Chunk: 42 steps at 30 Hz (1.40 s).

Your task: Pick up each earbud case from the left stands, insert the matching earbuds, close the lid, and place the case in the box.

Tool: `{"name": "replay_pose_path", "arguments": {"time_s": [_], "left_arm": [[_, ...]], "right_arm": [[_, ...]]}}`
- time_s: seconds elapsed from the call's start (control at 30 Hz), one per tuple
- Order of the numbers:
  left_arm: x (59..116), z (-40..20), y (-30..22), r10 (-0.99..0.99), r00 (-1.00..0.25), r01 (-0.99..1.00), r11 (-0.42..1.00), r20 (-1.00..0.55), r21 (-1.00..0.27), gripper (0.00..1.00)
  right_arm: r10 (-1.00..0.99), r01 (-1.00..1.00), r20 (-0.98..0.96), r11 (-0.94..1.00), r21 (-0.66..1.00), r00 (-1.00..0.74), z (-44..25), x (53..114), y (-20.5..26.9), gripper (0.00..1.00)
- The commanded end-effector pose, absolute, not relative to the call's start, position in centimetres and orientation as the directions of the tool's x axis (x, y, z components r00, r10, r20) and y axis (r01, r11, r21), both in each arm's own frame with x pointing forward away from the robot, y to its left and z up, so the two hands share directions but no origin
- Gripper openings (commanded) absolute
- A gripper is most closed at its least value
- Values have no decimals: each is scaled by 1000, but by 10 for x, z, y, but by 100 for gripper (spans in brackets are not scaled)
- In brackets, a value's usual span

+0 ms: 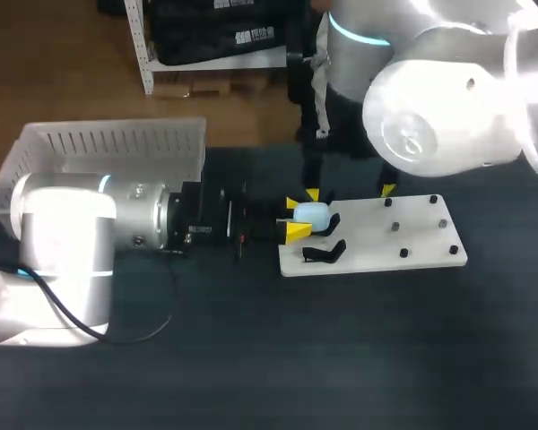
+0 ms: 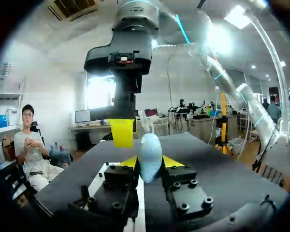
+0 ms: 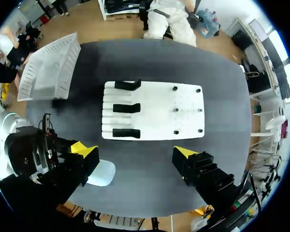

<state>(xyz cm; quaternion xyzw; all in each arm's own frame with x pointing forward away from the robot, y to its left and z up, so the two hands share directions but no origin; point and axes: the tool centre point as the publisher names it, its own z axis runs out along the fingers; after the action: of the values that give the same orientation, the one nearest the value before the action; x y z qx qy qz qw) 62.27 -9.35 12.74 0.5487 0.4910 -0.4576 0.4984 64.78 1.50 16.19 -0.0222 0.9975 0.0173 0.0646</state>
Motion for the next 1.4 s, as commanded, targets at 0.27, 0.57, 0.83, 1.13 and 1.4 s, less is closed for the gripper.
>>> {"name": "replay_pose_path", "arguments": {"time_s": [0.27,0.57,0.83,1.13,1.4], "left_arm": [[641,150,-61,95,145,983,99,-985,154,0],[708,193,59,171,150,866,453,-974,213,0],[755,202,139,221,60,711,675,-973,197,0],[787,198,185,328,1,627,735,-945,256,0],[793,200,205,374,-17,573,764,-927,297,24]], "right_arm": [[197,145,-340,974,172,-920,193,634,-52,100],[197,145,-340,974,172,-920,193,634,-52,100],[197,145,-340,974,172,-920,193,634,-52,100],[197,145,-340,974,172,-920,193,634,-52,100],[197,145,-340,974,172,-920,193,634,-52,100]]}}
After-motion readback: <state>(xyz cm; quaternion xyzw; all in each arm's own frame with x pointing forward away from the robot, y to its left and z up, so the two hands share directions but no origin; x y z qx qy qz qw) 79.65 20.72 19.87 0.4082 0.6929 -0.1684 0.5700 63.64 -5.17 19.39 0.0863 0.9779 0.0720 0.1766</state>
